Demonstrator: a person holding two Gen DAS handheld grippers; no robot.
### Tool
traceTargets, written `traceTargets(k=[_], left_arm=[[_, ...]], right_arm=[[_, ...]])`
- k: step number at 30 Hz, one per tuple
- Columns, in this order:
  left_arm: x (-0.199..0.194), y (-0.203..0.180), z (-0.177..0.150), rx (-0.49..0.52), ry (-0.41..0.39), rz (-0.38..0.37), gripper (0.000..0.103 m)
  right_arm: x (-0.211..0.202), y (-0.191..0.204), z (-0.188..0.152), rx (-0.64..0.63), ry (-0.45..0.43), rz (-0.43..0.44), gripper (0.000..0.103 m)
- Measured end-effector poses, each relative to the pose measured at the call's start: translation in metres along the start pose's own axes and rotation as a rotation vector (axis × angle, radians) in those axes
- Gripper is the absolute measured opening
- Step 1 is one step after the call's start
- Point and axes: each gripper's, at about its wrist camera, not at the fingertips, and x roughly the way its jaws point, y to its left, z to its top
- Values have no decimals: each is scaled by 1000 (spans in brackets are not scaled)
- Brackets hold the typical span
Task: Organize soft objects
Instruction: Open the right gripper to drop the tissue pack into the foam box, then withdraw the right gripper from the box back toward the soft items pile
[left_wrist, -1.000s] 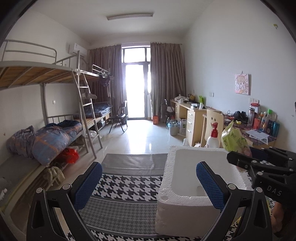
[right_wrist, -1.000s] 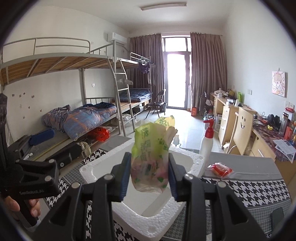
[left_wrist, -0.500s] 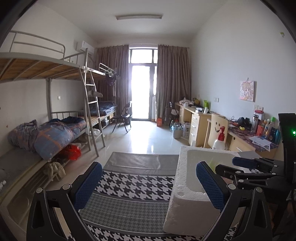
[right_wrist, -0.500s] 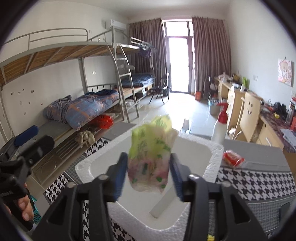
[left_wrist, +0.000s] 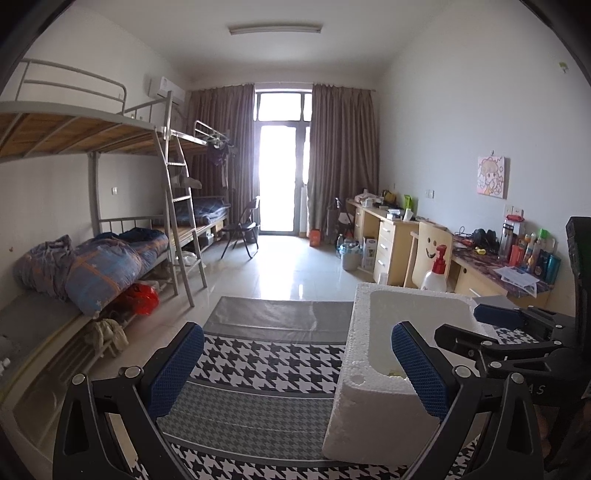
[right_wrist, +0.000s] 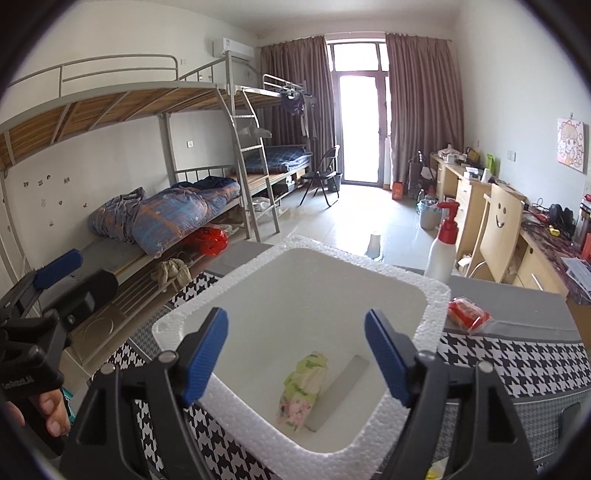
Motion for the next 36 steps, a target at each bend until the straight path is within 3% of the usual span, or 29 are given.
traceTargets(k=[6, 36], left_arm=[[-5, -4, 0, 3, -5, -7, 102], [-40, -42, -5, 34, -39, -118, 102]], right_arm=[[-12, 0, -3, -13, -39, -21, 96], [-80, -10, -24, 17, -137, -79, 96]])
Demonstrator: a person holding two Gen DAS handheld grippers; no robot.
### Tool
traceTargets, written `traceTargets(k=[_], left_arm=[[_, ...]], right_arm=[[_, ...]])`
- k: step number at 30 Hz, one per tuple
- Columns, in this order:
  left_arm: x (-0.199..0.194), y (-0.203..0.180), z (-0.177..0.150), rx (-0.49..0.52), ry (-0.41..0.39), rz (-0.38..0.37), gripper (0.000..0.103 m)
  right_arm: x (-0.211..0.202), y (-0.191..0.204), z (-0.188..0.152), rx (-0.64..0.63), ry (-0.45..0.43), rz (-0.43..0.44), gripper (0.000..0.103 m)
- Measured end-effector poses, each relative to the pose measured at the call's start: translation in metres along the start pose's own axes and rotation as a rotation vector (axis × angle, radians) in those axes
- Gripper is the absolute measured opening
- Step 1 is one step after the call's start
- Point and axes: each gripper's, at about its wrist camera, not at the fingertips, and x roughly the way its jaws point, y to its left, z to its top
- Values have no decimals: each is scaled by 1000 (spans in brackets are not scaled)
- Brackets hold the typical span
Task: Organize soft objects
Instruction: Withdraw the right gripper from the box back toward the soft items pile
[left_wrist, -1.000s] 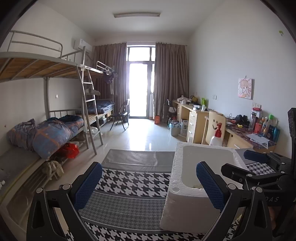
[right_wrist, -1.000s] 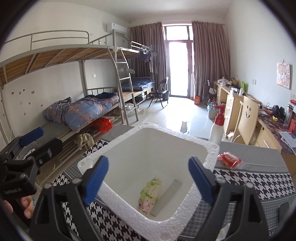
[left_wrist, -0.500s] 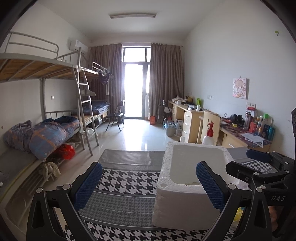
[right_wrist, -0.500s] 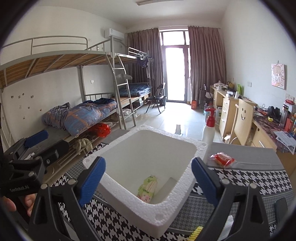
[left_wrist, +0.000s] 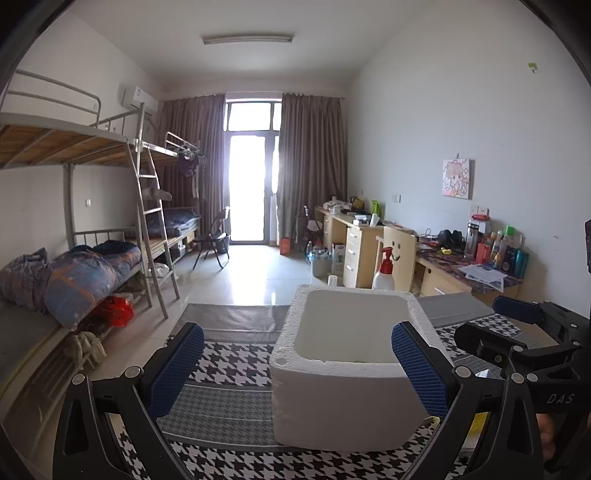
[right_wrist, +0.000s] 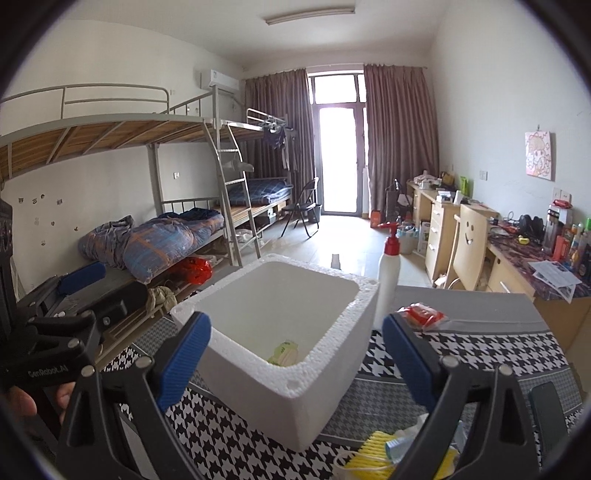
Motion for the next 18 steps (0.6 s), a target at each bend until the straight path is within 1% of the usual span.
traceTargets(k=[4, 13, 16, 18], left_arm=[[-3, -8, -2, 18, 1, -13, 102], [-12, -22, -5, 46, -10, -23, 102], [-14, -24, -9, 42, -4, -50, 102], [-14, -24, -12, 42, 0, -53, 102]], right_arm=[[-10, 0, -5, -1, -7, -19, 96], [-21, -4, -10, 17, -19, -29, 96], [-23, -6, -12, 18, -22, -38, 96], [-26, -6, -15, 20, -22, -45, 96]])
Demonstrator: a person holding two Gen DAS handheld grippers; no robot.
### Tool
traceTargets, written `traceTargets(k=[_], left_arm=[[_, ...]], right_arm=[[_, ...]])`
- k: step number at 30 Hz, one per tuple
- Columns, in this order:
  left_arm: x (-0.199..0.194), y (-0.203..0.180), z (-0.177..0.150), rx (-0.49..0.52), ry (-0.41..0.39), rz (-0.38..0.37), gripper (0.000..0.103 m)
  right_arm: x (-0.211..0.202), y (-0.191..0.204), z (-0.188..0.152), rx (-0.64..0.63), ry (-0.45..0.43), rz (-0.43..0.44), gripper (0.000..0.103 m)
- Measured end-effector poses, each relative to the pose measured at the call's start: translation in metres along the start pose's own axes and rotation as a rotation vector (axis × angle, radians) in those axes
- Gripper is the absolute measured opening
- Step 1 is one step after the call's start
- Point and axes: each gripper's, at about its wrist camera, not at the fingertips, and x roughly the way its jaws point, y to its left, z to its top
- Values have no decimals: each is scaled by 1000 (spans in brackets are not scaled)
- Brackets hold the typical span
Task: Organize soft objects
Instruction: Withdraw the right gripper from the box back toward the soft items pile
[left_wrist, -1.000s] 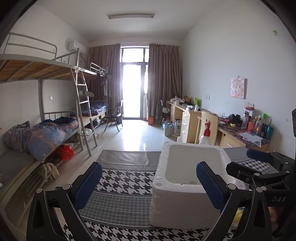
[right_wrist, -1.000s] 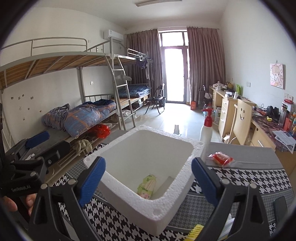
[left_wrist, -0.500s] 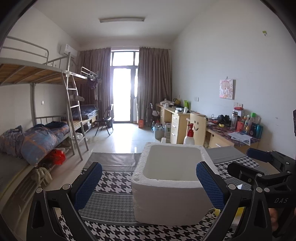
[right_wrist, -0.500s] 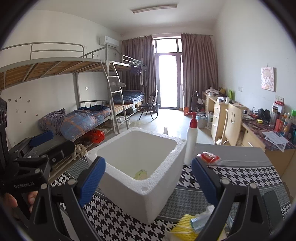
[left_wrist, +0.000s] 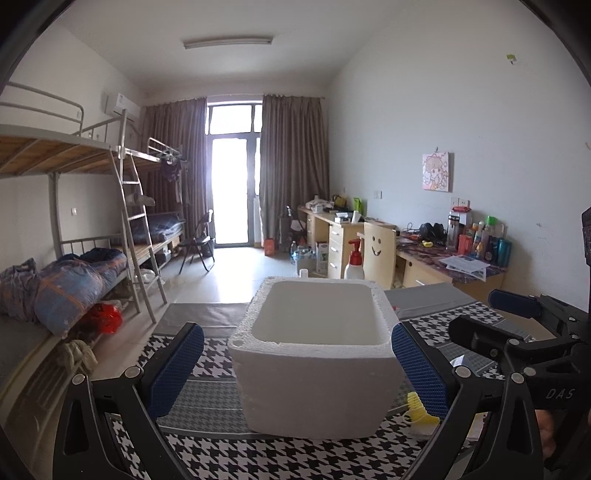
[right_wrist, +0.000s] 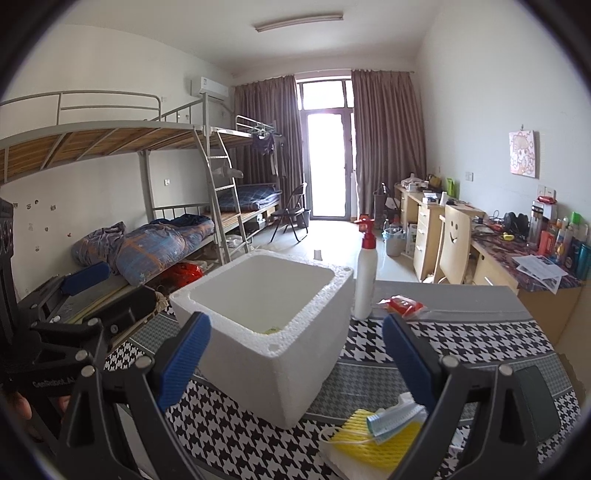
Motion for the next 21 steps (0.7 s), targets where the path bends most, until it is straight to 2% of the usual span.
traceTargets(k=[12, 21], left_arm=[[-6, -8, -9, -11, -7, -4, 102], [-11, -23, -20, 2, -10, -55, 102]], right_arm=[[-17, -13, -21, 12, -9, -54, 96], [-25, -18, -34, 7, -23, -89, 96]])
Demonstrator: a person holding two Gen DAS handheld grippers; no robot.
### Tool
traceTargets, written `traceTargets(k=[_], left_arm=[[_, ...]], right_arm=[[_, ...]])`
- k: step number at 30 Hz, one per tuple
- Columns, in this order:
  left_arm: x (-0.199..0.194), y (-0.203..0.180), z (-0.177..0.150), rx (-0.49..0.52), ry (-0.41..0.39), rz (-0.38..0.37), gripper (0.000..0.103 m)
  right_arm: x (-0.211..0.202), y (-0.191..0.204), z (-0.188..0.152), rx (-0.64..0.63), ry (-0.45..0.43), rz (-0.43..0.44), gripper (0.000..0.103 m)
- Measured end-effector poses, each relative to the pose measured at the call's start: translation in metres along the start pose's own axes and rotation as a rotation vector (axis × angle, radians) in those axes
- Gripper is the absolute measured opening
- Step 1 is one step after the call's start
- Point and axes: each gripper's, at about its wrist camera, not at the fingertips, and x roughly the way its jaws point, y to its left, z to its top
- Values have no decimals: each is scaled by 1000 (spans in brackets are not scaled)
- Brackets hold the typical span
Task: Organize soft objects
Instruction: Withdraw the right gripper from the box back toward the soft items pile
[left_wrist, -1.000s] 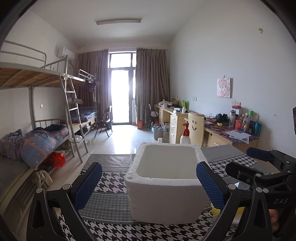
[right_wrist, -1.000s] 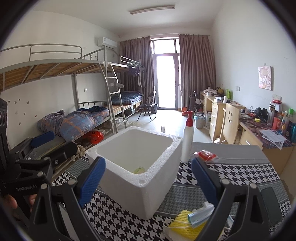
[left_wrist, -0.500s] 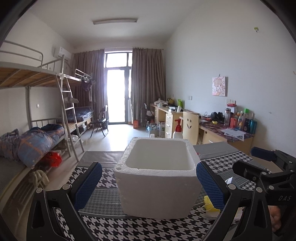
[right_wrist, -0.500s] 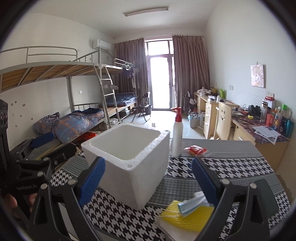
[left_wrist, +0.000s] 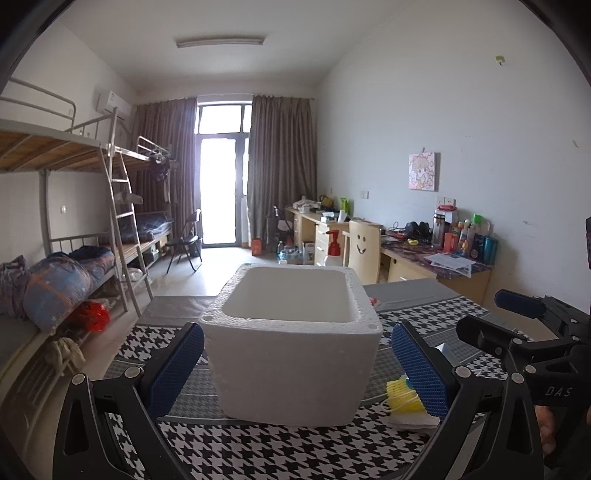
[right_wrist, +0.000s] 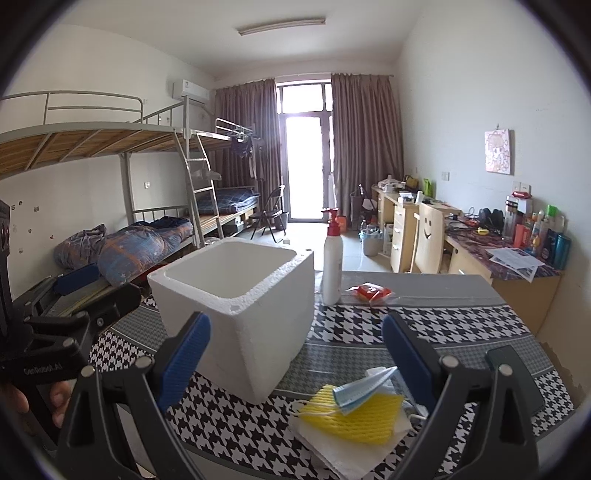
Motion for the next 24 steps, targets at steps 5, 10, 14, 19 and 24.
traceTargets(k=[5, 10, 14, 19, 24], left_arm=[[1, -5, -2, -15, -1, -22, 102], [5, -11, -6, -27, 9, -50, 102], [8, -15, -11, -31, 20, -73, 102], [11, -24, -15, -30, 30, -105, 102], [12, -31, -17, -13, 22, -113, 102]], right_arm=[[-3, -3, -6, 3, -2, -12, 96], [-8, -9, -12, -2, -11, -49, 96], [-11, -20, -15, 19, -10, -75, 96], [-12, -28, -17, 31, 3, -104, 96], [-11, -36, -20, 49, 18, -124, 96]])
